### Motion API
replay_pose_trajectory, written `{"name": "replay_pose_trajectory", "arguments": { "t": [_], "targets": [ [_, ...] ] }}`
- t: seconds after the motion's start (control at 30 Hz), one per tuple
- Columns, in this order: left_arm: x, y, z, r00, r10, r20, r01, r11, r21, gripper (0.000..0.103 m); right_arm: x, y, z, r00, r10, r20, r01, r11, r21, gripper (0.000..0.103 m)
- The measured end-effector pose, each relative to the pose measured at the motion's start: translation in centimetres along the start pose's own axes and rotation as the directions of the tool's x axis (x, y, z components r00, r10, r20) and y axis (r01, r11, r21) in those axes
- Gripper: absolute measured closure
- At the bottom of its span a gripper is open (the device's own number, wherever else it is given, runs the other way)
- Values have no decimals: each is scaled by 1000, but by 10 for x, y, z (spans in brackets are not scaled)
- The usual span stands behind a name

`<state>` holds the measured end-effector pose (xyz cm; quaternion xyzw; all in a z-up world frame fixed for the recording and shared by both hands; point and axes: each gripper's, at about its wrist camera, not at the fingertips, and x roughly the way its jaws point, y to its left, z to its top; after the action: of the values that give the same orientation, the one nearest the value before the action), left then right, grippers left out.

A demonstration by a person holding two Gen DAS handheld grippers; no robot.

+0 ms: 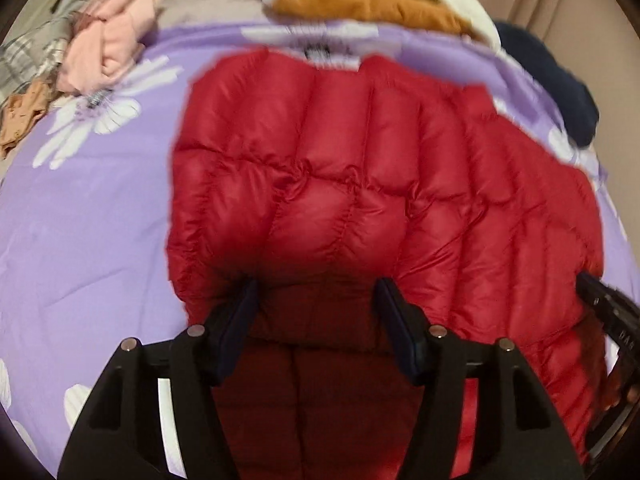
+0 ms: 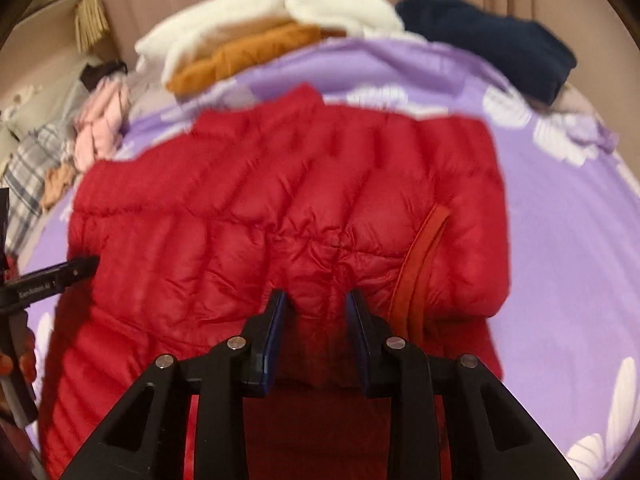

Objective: Fold large clothes
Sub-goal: 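Grasp the jacket hem with the left gripper while the right gripper grasps the hem too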

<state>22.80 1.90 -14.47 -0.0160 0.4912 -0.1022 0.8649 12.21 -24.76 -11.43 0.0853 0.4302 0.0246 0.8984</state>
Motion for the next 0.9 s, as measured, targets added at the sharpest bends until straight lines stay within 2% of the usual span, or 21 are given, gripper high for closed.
{"name": "replay_pose_trajectory", "arguments": {
  "t": [0.1,0.2,0.27,0.33,0.43,0.5,0.57,0.67,0.73,0.83,0.9],
  "targets": [
    [2,0,0,1000,6,-17,-5,1000,26,39,0,9,-2,1000,-2,-9,2,1000,-6,74],
    [-13,6,-1,999,-6,-37,6,1000,-17,39,-15,8,-3,1000,23,-11,-22,999,30,73],
    [-38,15,-14,999,-41,-14,40,998,-50,36,-36,2,-6,996,83,20,-84,994,66,70],
    [-59,20,-31,998,-61,13,62,996,-66,27,-62,-8,-15,990,127,57,-132,987,90,58],
    [-90,43,-68,993,-115,37,119,983,-138,22,-92,-30,-36,985,152,76,-160,980,118,54],
    [-101,63,-93,983,-180,37,184,956,-230,21,-101,-44,-47,986,155,69,-163,976,146,54],
    [-105,79,-119,966,-258,31,254,916,-312,21,-107,-61,-63,985,162,57,-170,966,193,53],
    [-106,89,-149,951,-307,28,294,874,-387,21,-108,-79,-83,983,180,32,-182,948,261,53],
    [-109,91,-164,942,-332,39,317,851,-419,21,-105,-88,-97,976,217,14,-211,925,317,53],
    [-111,85,-178,910,-407,75,396,802,-446,21,-99,-94,-115,964,266,-15,-242,898,367,53],
    [-112,79,-183,893,-443,82,430,785,-445,20,-95,-92,-123,954,297,-32,-263,887,379,53]
  ]
}}
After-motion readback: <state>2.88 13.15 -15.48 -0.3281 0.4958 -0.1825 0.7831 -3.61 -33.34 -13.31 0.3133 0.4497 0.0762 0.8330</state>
